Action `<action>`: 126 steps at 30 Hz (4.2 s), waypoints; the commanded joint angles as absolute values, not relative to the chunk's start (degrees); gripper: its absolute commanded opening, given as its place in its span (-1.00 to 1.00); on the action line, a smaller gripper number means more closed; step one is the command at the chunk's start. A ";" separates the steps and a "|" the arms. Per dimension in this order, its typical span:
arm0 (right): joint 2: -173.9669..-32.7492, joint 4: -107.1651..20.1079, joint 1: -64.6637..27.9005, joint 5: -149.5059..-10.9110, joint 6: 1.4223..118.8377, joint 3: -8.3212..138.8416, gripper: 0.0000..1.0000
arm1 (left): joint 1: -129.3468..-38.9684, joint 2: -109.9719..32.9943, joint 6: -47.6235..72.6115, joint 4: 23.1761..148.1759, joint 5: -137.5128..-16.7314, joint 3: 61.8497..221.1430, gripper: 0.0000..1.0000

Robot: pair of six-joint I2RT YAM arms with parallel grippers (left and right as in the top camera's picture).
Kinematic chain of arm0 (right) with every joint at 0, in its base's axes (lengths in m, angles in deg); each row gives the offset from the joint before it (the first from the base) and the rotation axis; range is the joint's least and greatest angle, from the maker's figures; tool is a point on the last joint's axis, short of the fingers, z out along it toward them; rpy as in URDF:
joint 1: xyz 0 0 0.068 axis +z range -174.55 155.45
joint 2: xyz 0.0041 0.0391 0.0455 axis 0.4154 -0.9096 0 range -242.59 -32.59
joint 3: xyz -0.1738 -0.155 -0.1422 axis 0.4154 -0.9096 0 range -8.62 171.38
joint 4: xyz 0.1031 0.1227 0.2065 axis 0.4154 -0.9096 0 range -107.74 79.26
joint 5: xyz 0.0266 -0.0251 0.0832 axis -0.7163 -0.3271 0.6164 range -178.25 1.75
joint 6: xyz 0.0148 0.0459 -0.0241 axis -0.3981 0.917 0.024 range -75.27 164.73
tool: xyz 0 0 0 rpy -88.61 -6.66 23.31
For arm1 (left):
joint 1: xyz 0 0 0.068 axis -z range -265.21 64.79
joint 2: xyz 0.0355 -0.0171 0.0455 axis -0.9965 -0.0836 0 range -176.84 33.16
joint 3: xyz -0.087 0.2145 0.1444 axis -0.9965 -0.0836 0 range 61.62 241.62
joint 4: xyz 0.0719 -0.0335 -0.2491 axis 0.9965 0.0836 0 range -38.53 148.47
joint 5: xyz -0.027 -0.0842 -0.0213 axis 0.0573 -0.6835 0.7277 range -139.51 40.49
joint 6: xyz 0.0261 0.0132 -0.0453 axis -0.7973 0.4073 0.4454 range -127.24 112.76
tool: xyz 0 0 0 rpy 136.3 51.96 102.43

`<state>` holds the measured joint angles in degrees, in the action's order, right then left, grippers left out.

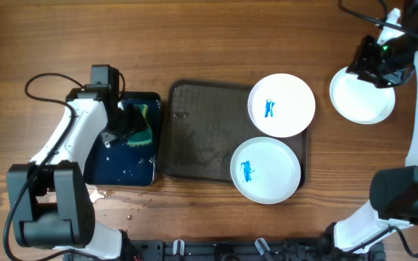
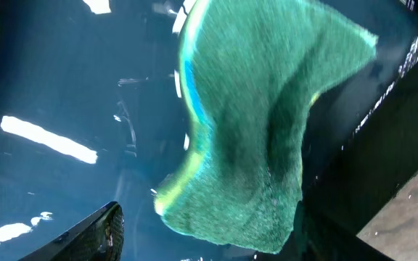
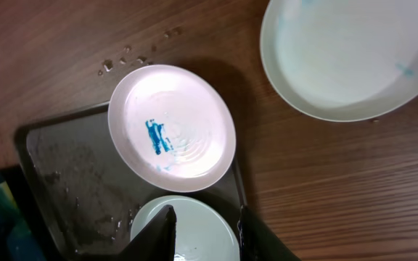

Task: Clean dirty plates on tray and stack at the side
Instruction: 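Set the plate down at the table's right side and release, then grasp the rim of the next stained plate with the right gripper, then grasp the sponge with the left gripper and bring it to the plate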

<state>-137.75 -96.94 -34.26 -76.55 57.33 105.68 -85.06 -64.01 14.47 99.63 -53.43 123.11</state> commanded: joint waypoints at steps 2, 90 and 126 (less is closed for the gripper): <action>-138.10 -96.74 -29.93 -77.18 56.35 106.01 -0.44 | -82.81 -64.99 16.85 95.33 -54.61 122.55 0.31; -148.74 -56.78 0.56 -77.71 69.92 70.54 -0.91 | -60.13 -50.63 27.80 103.87 9.41 125.23 -0.92; -148.74 -59.65 0.58 -76.33 70.84 70.54 -0.91 | -54.95 -81.06 24.59 75.11 -65.12 125.26 -0.92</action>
